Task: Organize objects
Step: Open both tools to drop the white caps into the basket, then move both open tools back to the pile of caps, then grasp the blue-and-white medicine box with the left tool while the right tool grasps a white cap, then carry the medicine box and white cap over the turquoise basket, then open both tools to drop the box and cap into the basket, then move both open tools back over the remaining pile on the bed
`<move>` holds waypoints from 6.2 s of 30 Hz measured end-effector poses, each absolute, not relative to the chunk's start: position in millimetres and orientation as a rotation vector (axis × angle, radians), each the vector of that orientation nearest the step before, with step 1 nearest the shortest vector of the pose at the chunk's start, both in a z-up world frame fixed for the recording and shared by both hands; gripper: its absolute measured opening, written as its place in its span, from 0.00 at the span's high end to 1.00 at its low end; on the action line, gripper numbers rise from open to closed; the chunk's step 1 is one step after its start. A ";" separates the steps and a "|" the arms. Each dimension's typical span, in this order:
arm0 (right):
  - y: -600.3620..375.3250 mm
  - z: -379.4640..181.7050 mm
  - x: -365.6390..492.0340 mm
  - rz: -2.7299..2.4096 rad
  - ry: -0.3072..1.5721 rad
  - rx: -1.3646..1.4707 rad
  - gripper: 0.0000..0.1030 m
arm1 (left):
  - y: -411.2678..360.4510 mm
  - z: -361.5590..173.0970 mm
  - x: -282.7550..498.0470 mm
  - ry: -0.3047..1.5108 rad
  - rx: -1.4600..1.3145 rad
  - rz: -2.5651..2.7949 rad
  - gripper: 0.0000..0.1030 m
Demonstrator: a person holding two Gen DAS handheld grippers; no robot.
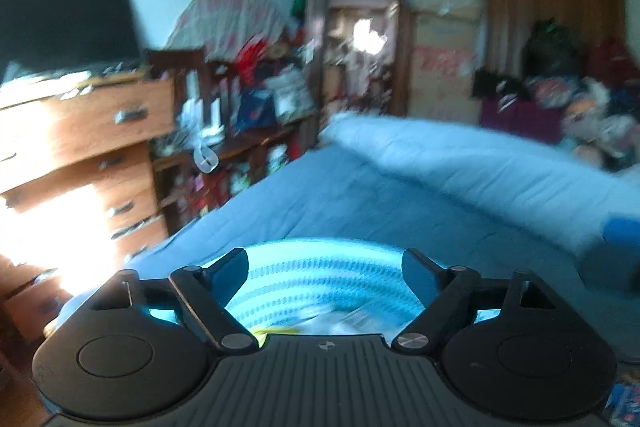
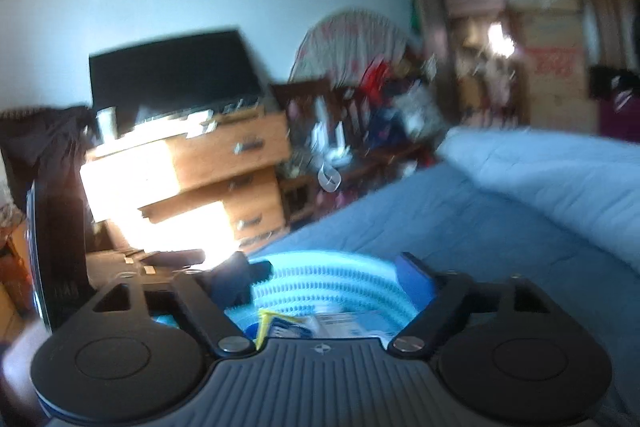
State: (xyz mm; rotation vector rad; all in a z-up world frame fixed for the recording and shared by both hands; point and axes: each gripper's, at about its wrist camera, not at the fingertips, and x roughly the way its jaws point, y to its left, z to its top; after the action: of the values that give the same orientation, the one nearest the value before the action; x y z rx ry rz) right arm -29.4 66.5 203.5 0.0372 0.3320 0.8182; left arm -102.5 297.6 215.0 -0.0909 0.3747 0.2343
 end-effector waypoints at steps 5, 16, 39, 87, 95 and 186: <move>-51.9 140.9 -64.9 0.570 0.347 -0.021 0.11 | 231.0 228.2 -130.0 0.288 -0.027 -0.011 0.08; -209.6 0.7 -75.8 0.128 0.629 -0.292 0.39 | 61.1 145.2 -125.3 0.451 0.046 -0.503 0.09; -226.9 -10.7 -56.9 0.195 0.595 -0.182 0.60 | -3.6 83.7 -82.8 0.596 0.068 -0.564 0.10; -133.9 195.2 -53.5 0.493 0.261 -0.021 0.66 | 147.1 194.0 -85.7 0.411 0.060 0.060 0.51; -19.5 253.3 -35.5 0.719 0.260 -0.053 0.66 | 241.9 216.5 -99.1 0.420 -0.011 0.234 0.51; -267.8 -27.3 -68.2 -0.058 0.910 0.103 0.00 | -25.1 10.0 -59.4 0.887 0.102 -0.012 0.00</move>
State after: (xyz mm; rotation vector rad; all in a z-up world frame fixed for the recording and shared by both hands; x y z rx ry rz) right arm -68.2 -267.8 -27.3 0.1025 0.9102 -0.0579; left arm -59.4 -25.1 10.0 0.1024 0.8868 -0.0118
